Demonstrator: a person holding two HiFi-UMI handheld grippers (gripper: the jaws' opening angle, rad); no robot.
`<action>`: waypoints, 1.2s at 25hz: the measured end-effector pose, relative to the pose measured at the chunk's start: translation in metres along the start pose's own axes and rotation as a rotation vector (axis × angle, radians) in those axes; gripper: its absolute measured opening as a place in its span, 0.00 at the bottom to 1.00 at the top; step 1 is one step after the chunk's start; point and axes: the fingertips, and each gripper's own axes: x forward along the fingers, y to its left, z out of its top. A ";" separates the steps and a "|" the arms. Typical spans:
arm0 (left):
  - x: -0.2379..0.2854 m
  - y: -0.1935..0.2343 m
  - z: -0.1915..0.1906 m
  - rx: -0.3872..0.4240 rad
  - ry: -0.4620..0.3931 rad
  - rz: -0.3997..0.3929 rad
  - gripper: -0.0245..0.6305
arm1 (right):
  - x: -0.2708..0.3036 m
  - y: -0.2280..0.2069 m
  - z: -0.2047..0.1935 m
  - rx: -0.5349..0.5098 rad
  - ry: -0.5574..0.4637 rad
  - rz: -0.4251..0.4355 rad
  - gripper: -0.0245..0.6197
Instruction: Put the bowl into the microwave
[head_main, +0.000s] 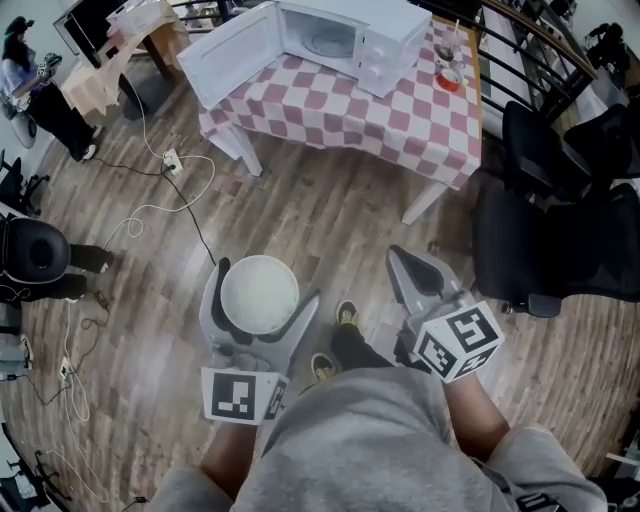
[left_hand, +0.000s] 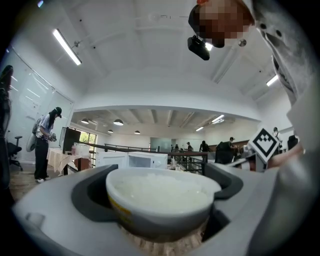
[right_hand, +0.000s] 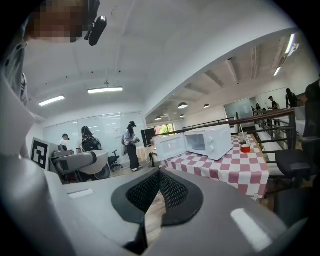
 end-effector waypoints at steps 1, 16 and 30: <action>0.007 0.000 0.000 0.002 0.001 -0.001 0.86 | 0.004 -0.006 0.001 0.004 0.000 0.000 0.04; 0.103 -0.004 -0.001 0.026 0.022 0.001 0.86 | 0.043 -0.090 0.010 0.055 0.008 -0.018 0.04; 0.142 -0.008 0.002 0.056 0.023 0.053 0.86 | 0.070 -0.127 0.017 0.066 0.011 0.037 0.04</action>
